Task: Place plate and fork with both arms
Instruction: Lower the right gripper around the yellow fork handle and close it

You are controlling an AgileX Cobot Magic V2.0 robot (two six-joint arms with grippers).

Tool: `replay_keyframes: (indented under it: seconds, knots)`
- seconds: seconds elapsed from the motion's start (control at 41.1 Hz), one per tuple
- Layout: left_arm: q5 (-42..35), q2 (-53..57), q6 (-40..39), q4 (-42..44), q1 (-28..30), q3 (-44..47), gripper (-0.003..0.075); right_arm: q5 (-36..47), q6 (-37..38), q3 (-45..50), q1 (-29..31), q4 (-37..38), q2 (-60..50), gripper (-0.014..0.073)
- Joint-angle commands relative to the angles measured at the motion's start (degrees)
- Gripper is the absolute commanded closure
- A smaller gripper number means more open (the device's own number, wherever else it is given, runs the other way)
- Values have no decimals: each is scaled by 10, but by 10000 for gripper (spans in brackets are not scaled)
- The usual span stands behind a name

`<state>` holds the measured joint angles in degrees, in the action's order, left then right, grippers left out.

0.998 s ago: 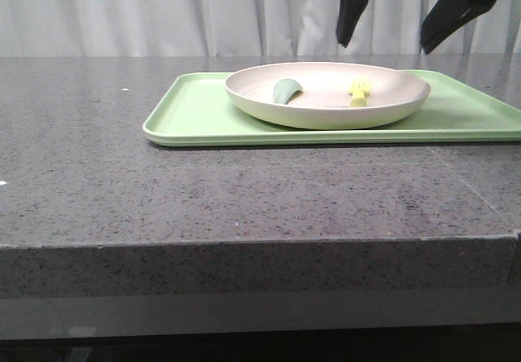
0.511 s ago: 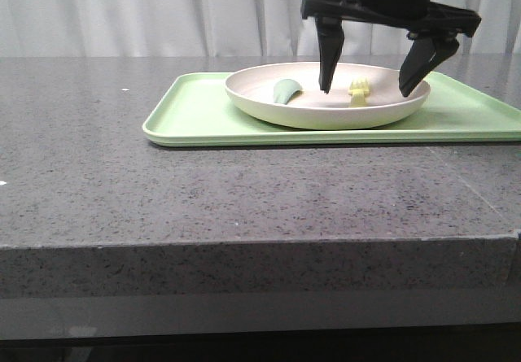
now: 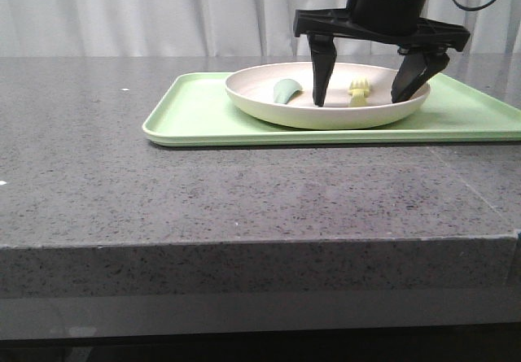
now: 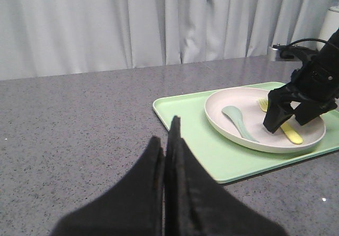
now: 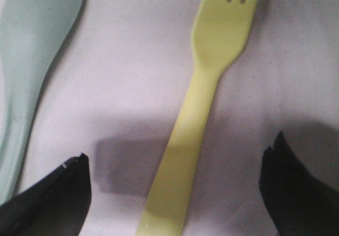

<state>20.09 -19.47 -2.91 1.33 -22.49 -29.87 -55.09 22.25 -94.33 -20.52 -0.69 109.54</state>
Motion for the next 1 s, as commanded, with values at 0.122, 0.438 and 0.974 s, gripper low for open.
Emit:
replay_keyframes:
  seconds: [0.122,0.438,0.974]
  knots:
    - [-46,-4,-2,1,1,-16,739,5,0,-18,0,7,-26,53]
    - [-46,-4,-2,1,1,-16,739,-13,0,-21,-1,-8,-5,118]
    - [-46,-4,-2,1,1,-16,739,-48,0,-66,-1,-8,-6,445]
